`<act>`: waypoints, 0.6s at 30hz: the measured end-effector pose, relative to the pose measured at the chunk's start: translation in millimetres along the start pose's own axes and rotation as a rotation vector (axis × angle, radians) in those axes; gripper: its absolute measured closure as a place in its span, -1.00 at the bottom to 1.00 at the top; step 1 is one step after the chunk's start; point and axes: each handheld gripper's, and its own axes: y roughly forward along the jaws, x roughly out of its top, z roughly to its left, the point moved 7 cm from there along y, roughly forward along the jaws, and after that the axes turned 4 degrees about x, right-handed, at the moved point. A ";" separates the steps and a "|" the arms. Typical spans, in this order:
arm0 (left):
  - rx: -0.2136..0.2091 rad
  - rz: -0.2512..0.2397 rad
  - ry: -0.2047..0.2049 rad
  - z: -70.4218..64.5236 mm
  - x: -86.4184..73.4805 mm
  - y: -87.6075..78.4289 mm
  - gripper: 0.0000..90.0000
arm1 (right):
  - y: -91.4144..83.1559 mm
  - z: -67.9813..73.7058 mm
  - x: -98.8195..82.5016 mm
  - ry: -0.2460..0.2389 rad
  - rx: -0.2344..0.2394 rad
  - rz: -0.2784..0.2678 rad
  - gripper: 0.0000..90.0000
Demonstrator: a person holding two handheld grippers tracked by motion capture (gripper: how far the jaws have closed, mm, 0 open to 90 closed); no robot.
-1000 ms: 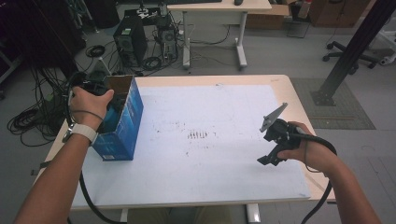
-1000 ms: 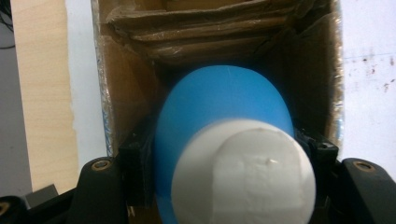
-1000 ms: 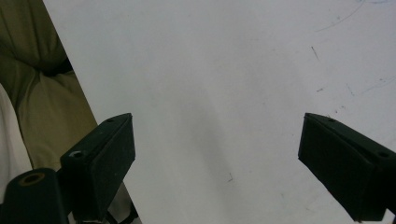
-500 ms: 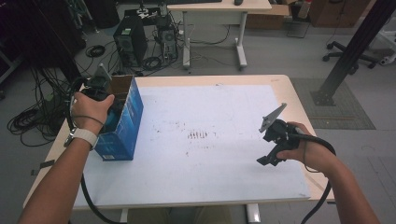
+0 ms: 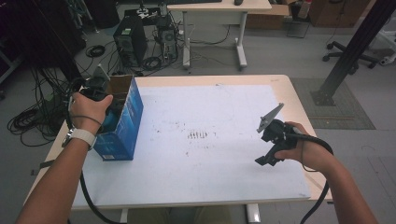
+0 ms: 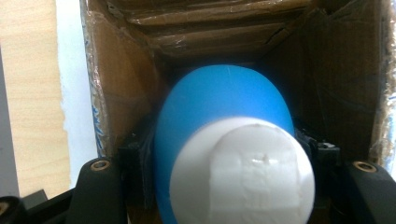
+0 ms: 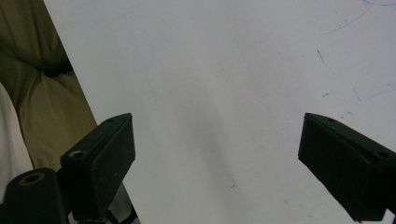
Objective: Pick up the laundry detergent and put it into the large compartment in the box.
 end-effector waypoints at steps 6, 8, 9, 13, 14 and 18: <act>0.008 0.003 0.004 0.6 0.3 0.9 -0.18 | 0.3 0.3 -1.1 0.003 0.001 0.003 -0.76; 0.007 0.004 0.003 0.7 0.3 1.2 -0.20 | 0.4 0.3 -1.1 0.005 0.001 0.001 -0.76; 0.007 0.002 0.001 0.9 0.4 1.3 -0.22 | 0.5 0.3 -1.1 0.004 0.002 0.002 -0.76; 0.007 0.000 -0.004 1.9 0.6 1.4 -0.20 | 0.9 0.6 -1.0 0.003 0.003 0.004 -0.75; 0.005 0.000 -0.004 2.0 0.6 1.5 -0.20 | 1.0 0.6 -1.0 0.003 0.003 0.004 -0.76; 0.002 0.002 -0.004 2.7 0.6 1.9 -0.23 | 1.3 0.3 -1.2 0.004 0.004 0.004 -0.76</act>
